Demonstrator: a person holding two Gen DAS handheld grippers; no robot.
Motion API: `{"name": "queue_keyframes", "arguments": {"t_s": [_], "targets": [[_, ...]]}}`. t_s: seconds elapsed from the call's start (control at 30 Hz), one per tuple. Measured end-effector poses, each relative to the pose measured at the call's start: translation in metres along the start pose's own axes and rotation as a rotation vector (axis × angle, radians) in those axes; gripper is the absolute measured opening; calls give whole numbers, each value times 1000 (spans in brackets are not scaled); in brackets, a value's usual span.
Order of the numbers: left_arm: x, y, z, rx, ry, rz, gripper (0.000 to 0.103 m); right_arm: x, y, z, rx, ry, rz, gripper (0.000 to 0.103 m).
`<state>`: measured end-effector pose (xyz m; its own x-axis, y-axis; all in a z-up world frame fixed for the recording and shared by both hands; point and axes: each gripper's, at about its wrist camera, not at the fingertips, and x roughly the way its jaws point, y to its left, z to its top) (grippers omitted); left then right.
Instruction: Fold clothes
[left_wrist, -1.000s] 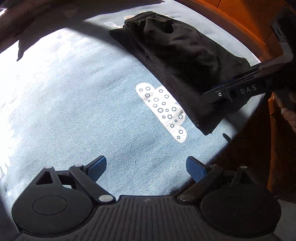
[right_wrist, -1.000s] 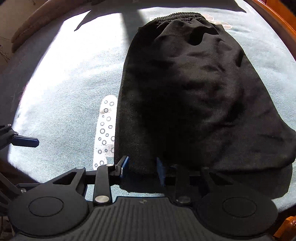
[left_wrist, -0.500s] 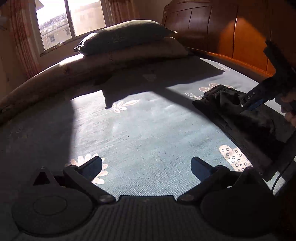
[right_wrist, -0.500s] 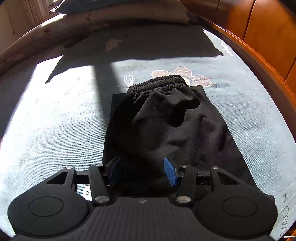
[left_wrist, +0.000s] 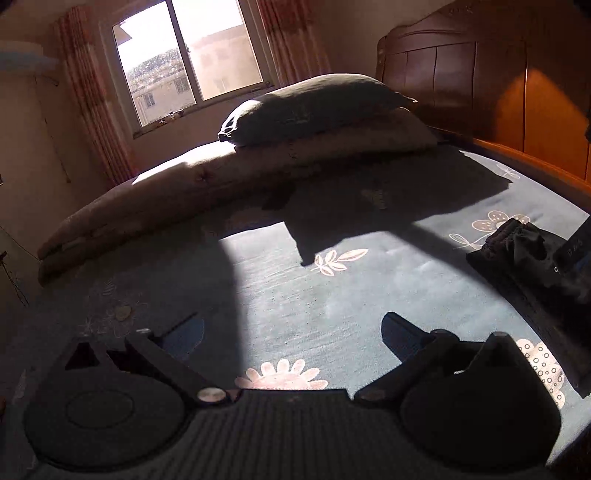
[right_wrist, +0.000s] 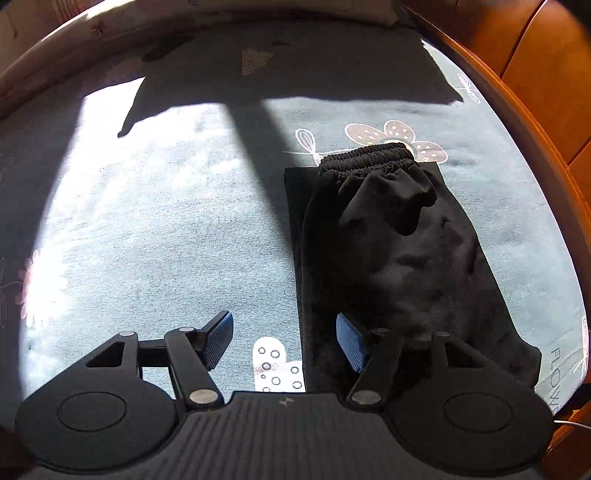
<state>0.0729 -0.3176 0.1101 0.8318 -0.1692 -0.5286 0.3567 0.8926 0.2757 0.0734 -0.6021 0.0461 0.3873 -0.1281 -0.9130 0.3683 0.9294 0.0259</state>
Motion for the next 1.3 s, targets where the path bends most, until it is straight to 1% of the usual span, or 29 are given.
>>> {"name": "queue_keyframes", "arguments": {"t_s": [0.03, 0.1, 0.13, 0.23, 0.27, 0.37, 0.43, 0.5, 0.53, 0.6, 0.7, 0.77, 0.87, 0.93, 1.03, 1.13, 1.17, 1.23, 1.3], "targets": [[-5, 7, 9, -2, -6, -4, 102, -16, 7, 1, -9, -7, -7, 74], [-15, 22, 30, -17, 1, -24, 102, -48, 20, 2, -31, -19, -14, 74], [-19, 29, 39, -26, 14, -35, 102, -66, 27, 4, -37, -27, -19, 77], [-26, 45, 56, -42, 94, -75, 102, -104, 38, 4, -34, -58, -34, 88], [-28, 48, 59, -42, 121, -85, 102, -114, 40, 3, -37, -66, -32, 89], [-39, 51, 65, -40, 166, -79, 102, -141, 44, -1, -46, -89, -24, 93], [-50, 51, 68, -43, 185, -76, 102, -160, 46, -4, -52, -105, -19, 94], [-64, 49, 73, -65, 207, -91, 102, -178, 49, -7, -58, -120, -13, 94], [-71, 47, 76, -78, 219, -103, 102, -187, 50, -8, -61, -128, -11, 96], [-84, 41, 82, -103, 257, -121, 102, -206, 52, -11, -67, -143, -5, 97], [-101, 28, 88, -116, 332, -130, 102, -223, 51, -18, -79, -161, 10, 97], [-113, 19, 92, -129, 372, -137, 102, -231, 47, -24, -63, -152, 37, 100], [-127, 12, 97, -168, 426, -149, 102, -239, 43, -31, -51, -131, 67, 101], [-132, 13, 99, -223, 468, -153, 102, -243, 42, -35, -52, -111, 80, 101], [-134, 20, 98, -343, 557, -174, 102, -251, 41, -37, -56, -95, 91, 101], [-131, 28, 94, -451, 611, -162, 102, -263, 40, -39, -77, -133, 96, 102], [-131, 30, 92, -470, 624, -149, 102, -266, 40, -39, -83, -141, 98, 103], [-130, 32, 92, -468, 638, -120, 102, -268, 39, -39, -93, -145, 98, 103], [-128, 32, 93, -450, 648, -114, 102, -264, 38, -41, -100, -124, 90, 103]]}}
